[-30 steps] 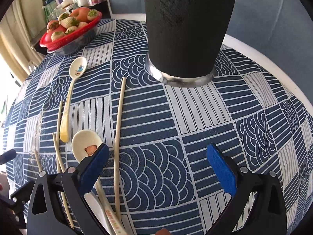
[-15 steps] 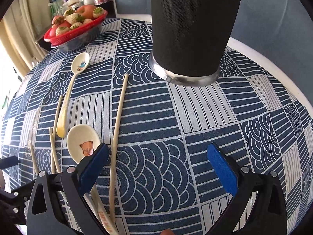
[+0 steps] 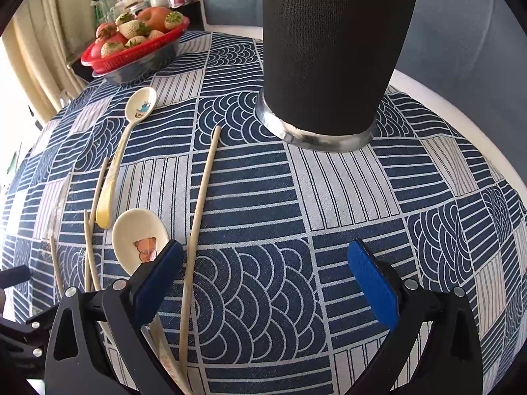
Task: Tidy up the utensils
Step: 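Move the right gripper to a wooden chopstick and close on it, then lift the chopstick with the right gripper and carry it over the black holder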
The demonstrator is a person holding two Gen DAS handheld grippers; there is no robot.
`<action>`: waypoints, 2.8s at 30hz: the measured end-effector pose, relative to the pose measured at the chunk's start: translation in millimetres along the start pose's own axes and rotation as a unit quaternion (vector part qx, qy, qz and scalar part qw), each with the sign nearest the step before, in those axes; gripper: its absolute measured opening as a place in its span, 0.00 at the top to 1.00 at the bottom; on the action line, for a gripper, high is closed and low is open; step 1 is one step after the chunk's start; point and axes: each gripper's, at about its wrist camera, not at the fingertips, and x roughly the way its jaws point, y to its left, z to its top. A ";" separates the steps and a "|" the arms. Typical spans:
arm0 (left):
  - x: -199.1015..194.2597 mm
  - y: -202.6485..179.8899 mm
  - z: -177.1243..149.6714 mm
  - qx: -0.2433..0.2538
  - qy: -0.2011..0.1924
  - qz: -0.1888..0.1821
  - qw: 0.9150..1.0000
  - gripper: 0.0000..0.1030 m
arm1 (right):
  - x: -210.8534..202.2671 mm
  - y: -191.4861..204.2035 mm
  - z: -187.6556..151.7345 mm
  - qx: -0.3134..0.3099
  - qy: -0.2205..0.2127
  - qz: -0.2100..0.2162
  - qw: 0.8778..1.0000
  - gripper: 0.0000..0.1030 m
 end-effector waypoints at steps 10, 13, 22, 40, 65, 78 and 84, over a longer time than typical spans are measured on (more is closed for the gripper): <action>-24.7 -9.1 -36.8 0.099 -0.034 -0.060 0.993 0.95 | -10.7 -0.6 3.8 -0.022 0.005 0.014 1.000 0.95; -22.5 1.3 -34.8 0.088 -0.020 -0.093 0.992 0.96 | -11.8 -3.2 2.8 -0.022 0.006 0.022 1.000 0.95; -21.3 37.3 -5.9 0.079 -0.034 -0.086 0.993 0.96 | -40.5 -9.3 3.8 -0.025 -0.022 0.049 0.998 0.95; -74.2 36.9 62.4 0.121 -0.107 -0.095 0.982 0.95 | -108.8 13.3 8.3 -0.055 -0.090 0.060 0.993 0.95; -151.6 -34.9 172.7 0.215 -0.220 -0.130 0.943 0.95 | -163.0 -39.8 108.2 -0.002 -0.153 0.023 0.988 0.95; -179.6 -84.5 198.7 0.265 -0.317 -0.242 0.878 0.95 | -161.5 -80.8 134.1 0.073 -0.305 0.072 0.947 0.95; -192.0 -92.5 205.1 0.264 -0.367 -0.323 0.831 0.95 | -154.5 -96.4 139.8 0.121 -0.361 0.102 0.919 0.95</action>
